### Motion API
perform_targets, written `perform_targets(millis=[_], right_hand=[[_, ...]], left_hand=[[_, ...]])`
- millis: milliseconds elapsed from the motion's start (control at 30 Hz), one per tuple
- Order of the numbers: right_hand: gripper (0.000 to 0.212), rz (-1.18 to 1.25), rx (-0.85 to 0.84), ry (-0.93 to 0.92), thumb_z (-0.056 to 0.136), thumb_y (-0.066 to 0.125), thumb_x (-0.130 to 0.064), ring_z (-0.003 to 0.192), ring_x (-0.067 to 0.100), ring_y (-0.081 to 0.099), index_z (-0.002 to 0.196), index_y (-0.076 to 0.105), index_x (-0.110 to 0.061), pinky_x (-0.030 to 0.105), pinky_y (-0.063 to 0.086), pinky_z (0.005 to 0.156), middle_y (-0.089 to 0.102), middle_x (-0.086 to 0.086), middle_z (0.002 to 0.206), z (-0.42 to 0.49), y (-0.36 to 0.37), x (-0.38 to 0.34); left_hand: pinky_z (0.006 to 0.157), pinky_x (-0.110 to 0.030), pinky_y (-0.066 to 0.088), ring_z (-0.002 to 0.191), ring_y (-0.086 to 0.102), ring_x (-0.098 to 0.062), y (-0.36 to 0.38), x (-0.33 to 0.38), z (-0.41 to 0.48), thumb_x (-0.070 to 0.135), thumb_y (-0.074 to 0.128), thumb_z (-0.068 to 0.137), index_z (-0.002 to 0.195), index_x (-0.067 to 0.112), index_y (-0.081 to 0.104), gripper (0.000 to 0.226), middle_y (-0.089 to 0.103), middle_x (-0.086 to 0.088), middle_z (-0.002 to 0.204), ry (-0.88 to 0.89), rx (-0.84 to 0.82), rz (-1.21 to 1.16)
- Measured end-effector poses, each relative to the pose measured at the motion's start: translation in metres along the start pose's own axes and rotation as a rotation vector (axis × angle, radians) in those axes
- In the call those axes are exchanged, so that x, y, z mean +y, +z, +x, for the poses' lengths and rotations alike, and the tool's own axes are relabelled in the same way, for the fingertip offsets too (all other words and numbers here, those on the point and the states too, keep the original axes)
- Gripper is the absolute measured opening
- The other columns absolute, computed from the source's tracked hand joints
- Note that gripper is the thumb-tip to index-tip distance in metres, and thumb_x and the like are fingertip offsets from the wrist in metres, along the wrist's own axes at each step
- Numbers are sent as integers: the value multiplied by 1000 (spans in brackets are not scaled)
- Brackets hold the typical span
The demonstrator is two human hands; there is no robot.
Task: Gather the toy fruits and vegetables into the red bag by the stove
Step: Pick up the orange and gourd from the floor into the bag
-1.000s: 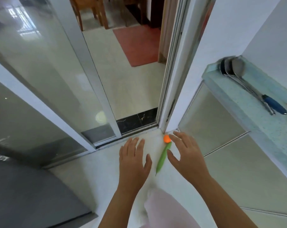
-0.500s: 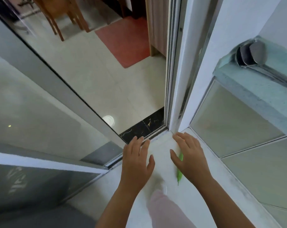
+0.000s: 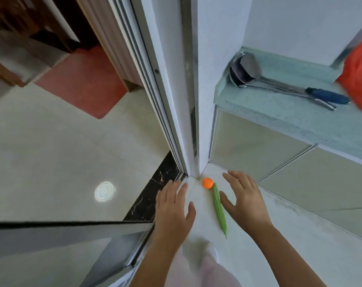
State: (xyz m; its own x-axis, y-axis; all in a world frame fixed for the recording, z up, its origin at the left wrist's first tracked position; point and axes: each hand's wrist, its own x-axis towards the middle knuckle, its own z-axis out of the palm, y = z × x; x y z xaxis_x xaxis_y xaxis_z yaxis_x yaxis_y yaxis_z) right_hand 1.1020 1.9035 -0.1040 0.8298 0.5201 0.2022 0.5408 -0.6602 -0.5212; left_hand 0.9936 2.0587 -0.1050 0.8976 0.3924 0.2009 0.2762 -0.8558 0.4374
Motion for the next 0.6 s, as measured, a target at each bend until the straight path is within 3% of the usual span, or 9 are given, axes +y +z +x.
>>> perform_targets(millis=[100, 300, 467, 600], right_hand=[[41, -2, 58, 92, 73, 62, -23, 104, 32, 54, 110, 62, -7, 44, 47, 89, 63, 12, 109, 2, 7, 8], [38, -62, 173, 192, 72, 63, -21, 102, 27, 51, 107, 62, -5, 43, 46, 88, 64, 13, 106, 26, 43, 18], [38, -92, 166, 295, 72, 62, -22, 101, 29, 54, 106, 62, -5, 46, 48, 86, 64, 13, 106, 33, 86, 39], [40, -111, 113, 350, 77, 48, -31, 101, 33, 59, 107, 61, -8, 51, 49, 84, 65, 11, 106, 23, 127, 63]], left_hand=[[93, -53, 41, 118, 39, -24, 15, -8, 18, 31, 43, 80, 122, 13, 44, 45, 59, -15, 120, 27, -41, -65], [93, -53, 40, 117, 40, -25, 58, -48, 56, 32, 42, 81, 121, 14, 43, 44, 59, -15, 121, 166, -199, -82], [93, -48, 46, 115, 46, -27, 98, -62, 91, 30, 41, 81, 120, 15, 43, 42, 57, -12, 119, 324, -325, -74], [91, -49, 46, 114, 51, -31, 135, -83, 97, 30, 41, 81, 119, 12, 46, 42, 56, -12, 119, 358, -371, -68]])
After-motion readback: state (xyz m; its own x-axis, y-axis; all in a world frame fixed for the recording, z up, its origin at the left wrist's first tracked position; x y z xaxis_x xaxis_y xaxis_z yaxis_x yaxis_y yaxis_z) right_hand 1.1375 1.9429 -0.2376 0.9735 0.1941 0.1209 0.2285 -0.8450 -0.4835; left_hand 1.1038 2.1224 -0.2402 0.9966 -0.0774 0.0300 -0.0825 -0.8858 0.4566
